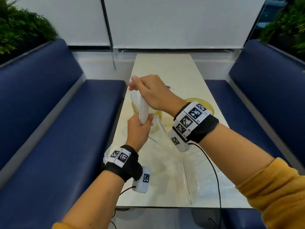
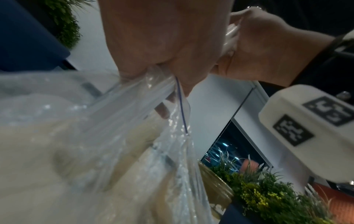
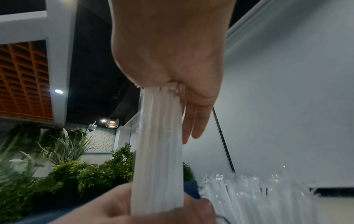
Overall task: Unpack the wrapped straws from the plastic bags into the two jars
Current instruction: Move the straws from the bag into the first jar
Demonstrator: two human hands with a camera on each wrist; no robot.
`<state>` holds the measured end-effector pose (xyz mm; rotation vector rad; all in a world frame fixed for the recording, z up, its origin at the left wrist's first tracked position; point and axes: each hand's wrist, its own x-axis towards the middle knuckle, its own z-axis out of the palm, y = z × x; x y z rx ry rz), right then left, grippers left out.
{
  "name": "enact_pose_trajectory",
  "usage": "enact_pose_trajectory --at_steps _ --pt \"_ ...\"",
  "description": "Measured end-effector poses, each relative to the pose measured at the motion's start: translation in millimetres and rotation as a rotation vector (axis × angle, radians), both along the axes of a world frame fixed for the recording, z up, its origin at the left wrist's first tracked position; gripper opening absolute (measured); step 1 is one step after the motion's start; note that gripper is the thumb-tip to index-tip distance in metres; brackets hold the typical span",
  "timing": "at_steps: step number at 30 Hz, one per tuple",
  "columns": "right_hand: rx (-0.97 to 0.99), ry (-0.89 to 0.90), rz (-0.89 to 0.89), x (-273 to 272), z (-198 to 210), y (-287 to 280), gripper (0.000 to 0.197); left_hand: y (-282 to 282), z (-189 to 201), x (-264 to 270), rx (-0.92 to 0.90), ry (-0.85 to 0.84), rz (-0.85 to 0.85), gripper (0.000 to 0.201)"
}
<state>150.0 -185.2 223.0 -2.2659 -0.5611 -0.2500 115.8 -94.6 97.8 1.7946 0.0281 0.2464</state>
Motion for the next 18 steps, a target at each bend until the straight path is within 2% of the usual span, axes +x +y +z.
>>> enact_pose_trajectory --at_steps 3,5,7,8,11,12,13,15,18 --pt "0.233 0.075 0.065 -3.9 -3.6 5.3 0.041 0.8 -0.4 1.7 -0.019 0.021 -0.001 0.022" --pt "0.457 0.132 0.082 -7.6 -10.5 10.0 0.058 3.0 3.9 2.8 -0.035 0.027 -0.015 0.018" --pt "0.591 0.216 0.062 -10.6 -24.3 15.5 0.073 6.2 9.2 4.0 -0.042 0.011 -0.03 0.014" --pt "0.612 0.276 0.058 -12.9 -31.0 18.7 0.069 8.1 10.3 5.4 -0.039 -0.003 -0.026 0.015" --pt "0.542 0.352 0.021 -14.2 -40.8 27.6 0.018 13.5 11.6 5.4 -0.055 0.012 -0.015 0.009" --pt "0.527 0.337 0.011 -13.1 -39.0 29.0 0.013 16.2 11.7 3.9 -0.07 0.019 -0.041 0.004" --pt "0.543 0.322 0.018 -10.9 -34.9 29.9 0.014 18.7 12.4 1.0 -0.078 0.036 -0.076 0.008" --pt "0.62 0.281 0.066 -5.2 -17.4 29.3 0.018 26.5 10.6 -6.2 -0.078 0.081 -0.153 0.028" --pt "0.74 0.216 0.132 8.5 22.6 16.5 0.021 41.6 -1.3 -18.8 -0.062 0.085 -0.233 0.047"
